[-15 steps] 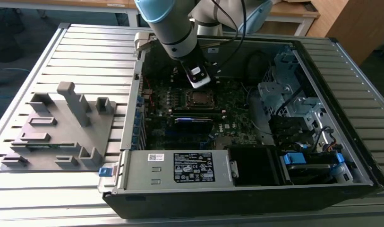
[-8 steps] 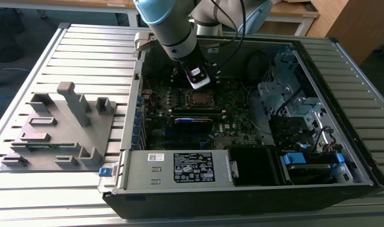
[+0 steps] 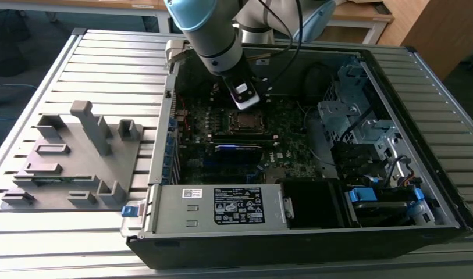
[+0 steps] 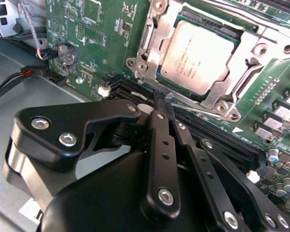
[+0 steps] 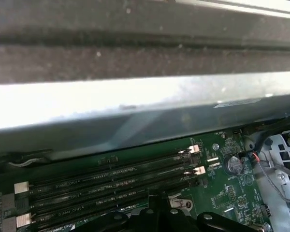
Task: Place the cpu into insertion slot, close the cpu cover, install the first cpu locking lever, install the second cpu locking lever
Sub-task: 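Install the first cpu locking lever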
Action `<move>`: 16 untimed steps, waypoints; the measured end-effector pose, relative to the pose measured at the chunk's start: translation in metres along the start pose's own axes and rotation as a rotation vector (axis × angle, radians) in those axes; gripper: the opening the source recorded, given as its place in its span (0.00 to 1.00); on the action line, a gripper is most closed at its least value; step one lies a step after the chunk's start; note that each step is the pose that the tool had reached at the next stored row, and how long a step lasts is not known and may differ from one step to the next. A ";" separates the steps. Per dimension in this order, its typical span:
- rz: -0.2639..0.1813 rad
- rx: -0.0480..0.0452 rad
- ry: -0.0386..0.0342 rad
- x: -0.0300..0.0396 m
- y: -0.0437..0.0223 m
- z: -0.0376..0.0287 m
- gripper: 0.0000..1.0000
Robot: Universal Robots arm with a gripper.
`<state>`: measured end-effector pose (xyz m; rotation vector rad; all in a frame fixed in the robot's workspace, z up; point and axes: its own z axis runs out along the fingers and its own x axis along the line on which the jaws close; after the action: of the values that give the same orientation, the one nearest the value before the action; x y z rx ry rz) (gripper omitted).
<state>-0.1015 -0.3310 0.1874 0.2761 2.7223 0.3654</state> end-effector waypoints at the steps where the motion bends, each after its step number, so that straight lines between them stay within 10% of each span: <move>1: -0.002 -0.0009 0.0007 -0.0001 -0.0003 0.0000 0.10; 16: -0.014 -0.0271 0.0100 -0.0012 -0.0047 -0.0003 0.10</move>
<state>-0.1012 -0.3358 0.1867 0.2479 2.7255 0.4003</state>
